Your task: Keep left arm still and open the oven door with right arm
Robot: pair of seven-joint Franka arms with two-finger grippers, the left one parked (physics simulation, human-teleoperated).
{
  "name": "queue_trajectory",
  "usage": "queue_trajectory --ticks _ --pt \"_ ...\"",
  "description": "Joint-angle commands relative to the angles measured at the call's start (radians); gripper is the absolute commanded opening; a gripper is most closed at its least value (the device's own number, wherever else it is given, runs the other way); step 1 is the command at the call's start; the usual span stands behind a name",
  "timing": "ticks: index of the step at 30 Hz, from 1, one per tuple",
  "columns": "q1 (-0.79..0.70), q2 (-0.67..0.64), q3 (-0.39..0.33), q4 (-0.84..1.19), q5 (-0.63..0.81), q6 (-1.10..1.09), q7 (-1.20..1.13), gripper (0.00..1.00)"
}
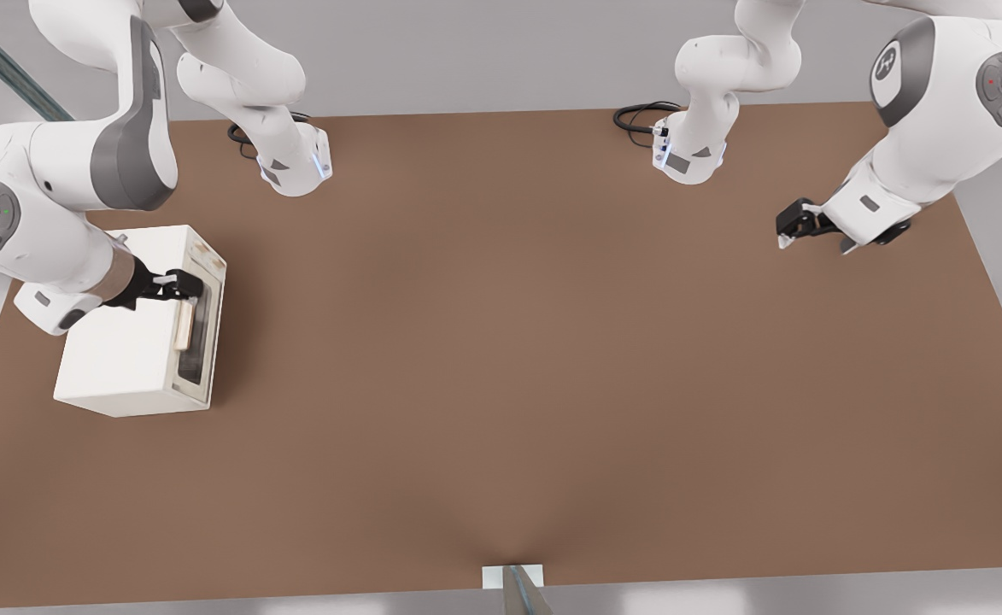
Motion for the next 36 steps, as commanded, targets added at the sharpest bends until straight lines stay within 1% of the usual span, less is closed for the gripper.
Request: queue_trajectory --ticks 1,2,3,4,5,6,8,10,11,14,17,21,36 --pt "-0.01 -0.001 0.0 -0.005 0.007 -0.01 -0.041 1.0" --pt "-0.01 -0.001 -0.001 -0.009 -0.001 -0.014 -0.056 1.0" --pt "-0.006 -0.001 0.0 -0.027 -0.037 -0.014 -0.069 1.0" --pt "0.051 0.005 0.012 -0.081 -0.175 0.005 -0.087 1.0" --pt "0.094 0.023 0.012 -0.099 -0.258 0.014 -0.131 0.35" --pt "0.105 0.039 0.011 -0.137 -0.292 0.025 -0.197 0.21" --pt "0.131 0.031 0.011 -0.226 -0.396 0.092 -0.197 0.21" --pt "0.119 0.02 0.011 -0.323 -0.455 0.183 -0.194 0.21" --pt "0.117 -0.014 0.005 -0.398 -0.494 0.246 -0.191 0.21" --pt "0.093 -0.034 -0.001 -0.498 -0.551 0.336 -0.115 0.21" --pt "0.037 -0.049 0.0 -0.574 -0.553 0.41 0.0 0.21" --pt "0.037 -0.063 0.0 -0.645 -0.553 0.456 0.086 0.21" --pt "0.022 -0.054 -0.001 -0.736 -0.59 0.493 0.094 0.21"
